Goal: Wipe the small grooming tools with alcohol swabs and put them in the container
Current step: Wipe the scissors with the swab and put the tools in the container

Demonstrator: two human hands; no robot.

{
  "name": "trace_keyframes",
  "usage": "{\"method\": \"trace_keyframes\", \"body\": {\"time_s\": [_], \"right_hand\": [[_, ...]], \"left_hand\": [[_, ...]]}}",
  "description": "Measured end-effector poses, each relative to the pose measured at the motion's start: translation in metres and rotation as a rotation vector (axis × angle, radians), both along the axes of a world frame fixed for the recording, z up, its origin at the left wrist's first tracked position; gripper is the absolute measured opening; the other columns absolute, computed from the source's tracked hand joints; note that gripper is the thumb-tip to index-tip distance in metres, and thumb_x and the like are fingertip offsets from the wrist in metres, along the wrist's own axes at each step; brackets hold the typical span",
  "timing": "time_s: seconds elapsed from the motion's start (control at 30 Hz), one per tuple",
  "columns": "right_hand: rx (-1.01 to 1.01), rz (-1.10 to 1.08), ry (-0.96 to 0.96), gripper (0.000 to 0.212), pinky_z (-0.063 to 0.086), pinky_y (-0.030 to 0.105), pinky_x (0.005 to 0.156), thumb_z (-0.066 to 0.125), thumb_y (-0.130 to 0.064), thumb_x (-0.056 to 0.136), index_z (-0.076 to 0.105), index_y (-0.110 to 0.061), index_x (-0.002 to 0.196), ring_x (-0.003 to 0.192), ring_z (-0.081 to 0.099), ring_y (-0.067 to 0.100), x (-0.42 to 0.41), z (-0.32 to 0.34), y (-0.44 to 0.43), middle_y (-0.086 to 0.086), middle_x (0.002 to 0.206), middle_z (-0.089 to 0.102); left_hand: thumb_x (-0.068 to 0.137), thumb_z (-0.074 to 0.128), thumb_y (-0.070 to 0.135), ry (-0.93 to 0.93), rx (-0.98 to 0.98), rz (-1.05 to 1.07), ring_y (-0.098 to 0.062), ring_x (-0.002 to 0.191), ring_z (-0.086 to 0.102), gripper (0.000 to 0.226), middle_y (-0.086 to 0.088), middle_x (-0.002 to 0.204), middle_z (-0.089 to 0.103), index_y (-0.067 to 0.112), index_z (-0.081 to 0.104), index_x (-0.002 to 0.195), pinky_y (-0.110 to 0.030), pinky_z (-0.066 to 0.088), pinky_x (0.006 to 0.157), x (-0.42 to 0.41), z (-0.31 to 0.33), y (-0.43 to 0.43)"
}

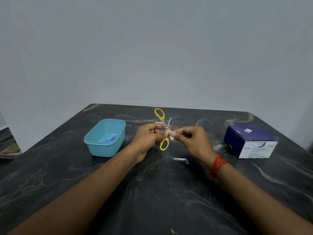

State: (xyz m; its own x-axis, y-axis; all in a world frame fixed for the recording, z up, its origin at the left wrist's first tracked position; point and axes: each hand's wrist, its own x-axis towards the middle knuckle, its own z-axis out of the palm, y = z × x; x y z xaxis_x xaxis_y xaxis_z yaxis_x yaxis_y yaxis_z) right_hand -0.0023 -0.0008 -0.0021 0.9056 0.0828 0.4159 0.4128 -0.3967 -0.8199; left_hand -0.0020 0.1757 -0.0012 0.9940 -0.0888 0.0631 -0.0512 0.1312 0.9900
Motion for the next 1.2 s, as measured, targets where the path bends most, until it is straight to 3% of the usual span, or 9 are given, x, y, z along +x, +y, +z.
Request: {"method": "trace_keyframes", "body": {"time_s": [0.13,0.27,0.33,0.4,0.5,0.67,0.83,1.0,1.2], "right_hand": [[-0.228,-0.077,-0.148,0.015,0.044,0.024,0.060,0.073,-0.032,0.088,0.071,-0.026,0.075,0.062,0.055,0.009,-0.001,0.005,-0.005,-0.006,0.072,0.068],[-0.660,-0.148,-0.254,0.019,0.047,0.035,0.071,0.061,-0.039,0.094,0.070,-0.024,0.089,0.084,0.055,0.014,0.000,0.020,-0.021,-0.006,0.090,0.063],[-0.745,-0.123,-0.280,0.019,0.049,0.039,0.074,0.058,-0.038,0.096,0.070,-0.024,0.093,0.089,0.056,0.017,0.000,0.026,-0.027,-0.006,0.092,0.064],[-0.749,-0.101,-0.322,0.018,0.047,0.037,0.075,0.058,-0.036,0.096,0.071,-0.024,0.094,0.089,0.056,0.018,-0.002,0.030,-0.028,-0.005,0.092,0.065],[-0.748,-0.076,-0.386,0.017,0.047,0.037,0.073,0.059,-0.035,0.096,0.071,-0.023,0.095,0.089,0.054,0.017,-0.006,0.034,-0.026,-0.005,0.090,0.064],[-0.798,-0.075,-0.505,0.018,0.050,0.041,0.067,0.062,-0.036,0.095,0.072,-0.021,0.096,0.088,0.056,0.021,-0.010,0.037,-0.021,-0.004,0.089,0.065],[-0.583,-0.173,-0.564,0.013,0.046,0.030,0.066,0.065,-0.035,0.093,0.073,-0.024,0.091,0.079,0.051,0.010,-0.010,0.038,-0.022,-0.009,0.084,0.065],[-0.201,-0.250,-0.533,0.010,0.044,0.025,0.066,0.072,-0.033,0.089,0.077,-0.025,0.086,0.073,0.056,0.011,-0.006,0.041,-0.027,-0.012,0.082,0.068],[-0.419,-0.234,-0.538,0.016,0.040,0.021,0.070,0.066,-0.040,0.090,0.078,-0.030,0.093,0.085,0.052,0.011,-0.006,0.032,-0.023,-0.012,0.084,0.064]], "left_hand": [[0.080,0.082,0.026,-0.034,0.028,0.037,-0.013,0.085,0.066,0.041,-0.002,0.104,0.070,0.019,0.066,0.117,-0.032,0.052,0.076,0.002,0.001,0.000],[0.070,0.084,0.050,-0.507,0.461,0.450,-0.003,0.099,0.057,0.078,0.012,0.119,0.057,0.033,0.046,0.135,-0.015,0.047,0.080,0.003,0.011,0.010],[0.066,0.082,0.057,-0.686,0.665,0.422,-0.005,0.107,0.051,0.087,0.014,0.122,0.056,0.031,0.045,0.140,-0.017,0.043,0.088,0.002,0.016,0.014],[0.064,0.081,0.061,-0.683,0.779,0.320,-0.008,0.114,0.050,0.085,0.015,0.122,0.061,0.029,0.052,0.138,-0.026,0.043,0.096,0.000,0.017,0.012],[0.069,0.078,0.059,-0.666,0.909,0.255,-0.008,0.106,0.055,0.057,0.014,0.107,0.071,0.031,0.070,0.119,-0.034,0.049,0.090,-0.001,0.015,0.009],[0.081,0.079,0.034,-0.593,0.775,0.106,0.003,0.073,0.066,0.008,0.018,0.077,0.072,0.032,0.078,0.088,-0.013,0.045,0.069,-0.004,0.016,0.010],[0.088,0.074,0.019,-0.488,0.536,0.043,-0.005,0.073,0.071,0.005,0.004,0.076,0.076,0.016,0.073,0.092,-0.019,0.054,0.074,-0.003,0.017,0.006],[0.097,0.062,0.013,-0.299,0.239,0.022,-0.012,0.062,0.058,0.009,-0.010,0.087,0.077,0.004,0.060,0.095,-0.022,0.047,0.056,0.000,0.022,0.009],[0.099,0.059,0.017,-0.292,0.277,-0.111,-0.012,0.065,0.055,0.019,-0.011,0.095,0.077,-0.001,0.058,0.105,-0.026,0.045,0.060,-0.003,0.019,0.009]]}}
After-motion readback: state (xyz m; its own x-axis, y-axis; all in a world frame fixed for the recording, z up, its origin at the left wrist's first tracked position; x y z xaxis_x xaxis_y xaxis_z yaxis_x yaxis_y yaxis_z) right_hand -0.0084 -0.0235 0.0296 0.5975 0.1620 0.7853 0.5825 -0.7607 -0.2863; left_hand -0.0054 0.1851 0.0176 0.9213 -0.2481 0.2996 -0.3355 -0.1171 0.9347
